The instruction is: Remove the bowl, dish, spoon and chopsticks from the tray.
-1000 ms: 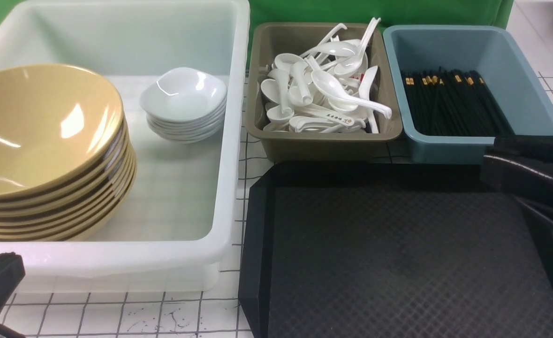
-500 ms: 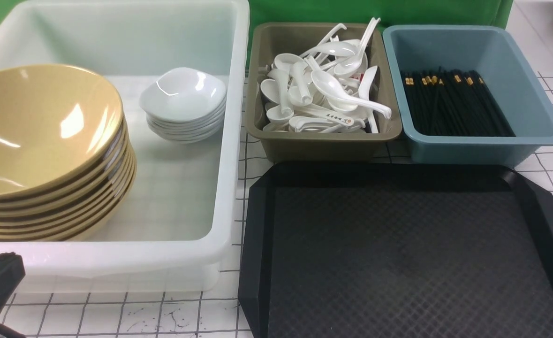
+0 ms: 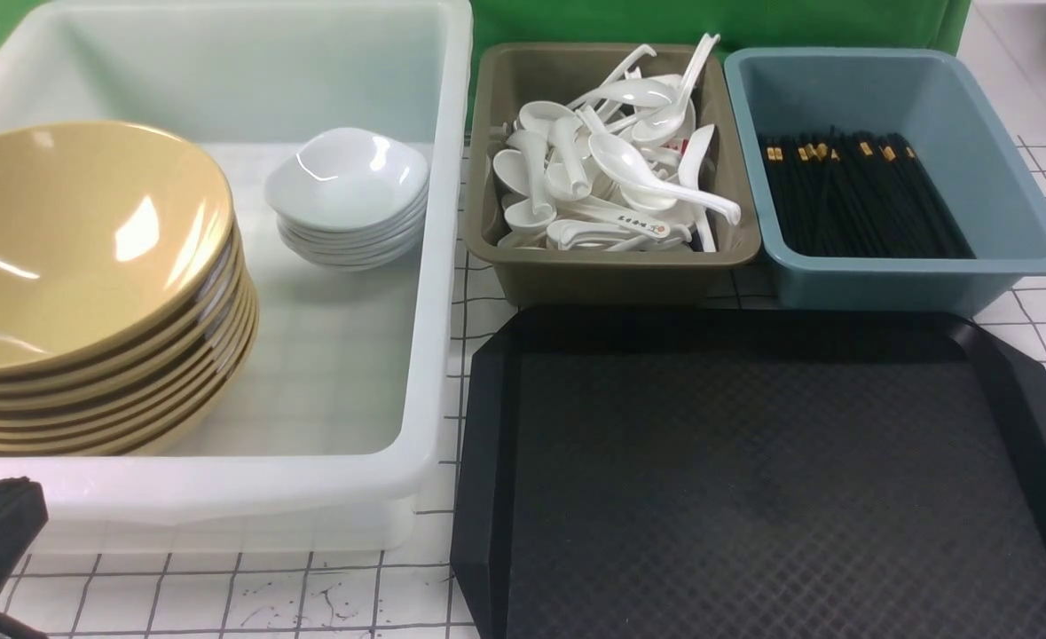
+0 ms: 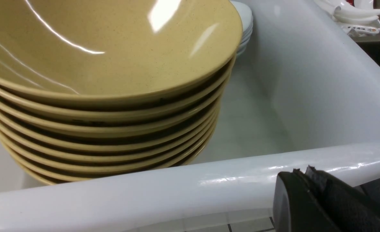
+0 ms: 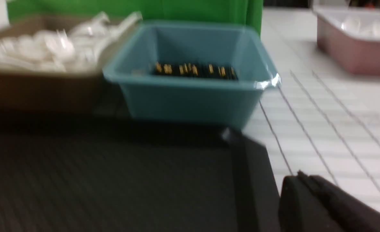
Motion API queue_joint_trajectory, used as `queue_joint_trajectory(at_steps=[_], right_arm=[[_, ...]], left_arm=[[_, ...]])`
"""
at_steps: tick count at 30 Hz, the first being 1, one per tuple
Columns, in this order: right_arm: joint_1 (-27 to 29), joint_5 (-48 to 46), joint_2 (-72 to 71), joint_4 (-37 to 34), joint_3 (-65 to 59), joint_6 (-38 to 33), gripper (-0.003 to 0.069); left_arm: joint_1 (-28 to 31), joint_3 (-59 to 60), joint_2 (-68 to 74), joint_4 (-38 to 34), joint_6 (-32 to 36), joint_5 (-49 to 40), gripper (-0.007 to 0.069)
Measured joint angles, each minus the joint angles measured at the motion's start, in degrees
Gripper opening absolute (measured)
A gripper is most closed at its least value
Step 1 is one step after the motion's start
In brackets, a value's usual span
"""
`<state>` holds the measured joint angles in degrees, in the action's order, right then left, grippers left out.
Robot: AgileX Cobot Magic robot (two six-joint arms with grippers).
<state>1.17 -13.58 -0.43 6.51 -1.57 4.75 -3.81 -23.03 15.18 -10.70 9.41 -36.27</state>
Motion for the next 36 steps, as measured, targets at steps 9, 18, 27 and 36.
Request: queue_joint_trajectory(at_steps=[9,18,27,36], right_arm=[[0.4,-4.1,-0.2,0.4,0.0,0.2,0.0037],[0.4,-4.1,-0.2,0.4,0.0,0.2,0.0038],[0.4,-4.1,-0.2,0.4,0.0,0.2,0.0045],[0.4,-4.1,-0.2,0.4,0.0,0.2,0.0048]], left_arm=[[0.0,0.0,0.0,0.0,0.0,0.0,-0.0013],[0.0,0.0,0.0,0.0,0.0,0.0,-0.0013],[0.0,0.0,0.0,0.0,0.0,0.0,-0.0013],[0.0,0.0,0.0,0.0,0.0,0.0,-0.0013]])
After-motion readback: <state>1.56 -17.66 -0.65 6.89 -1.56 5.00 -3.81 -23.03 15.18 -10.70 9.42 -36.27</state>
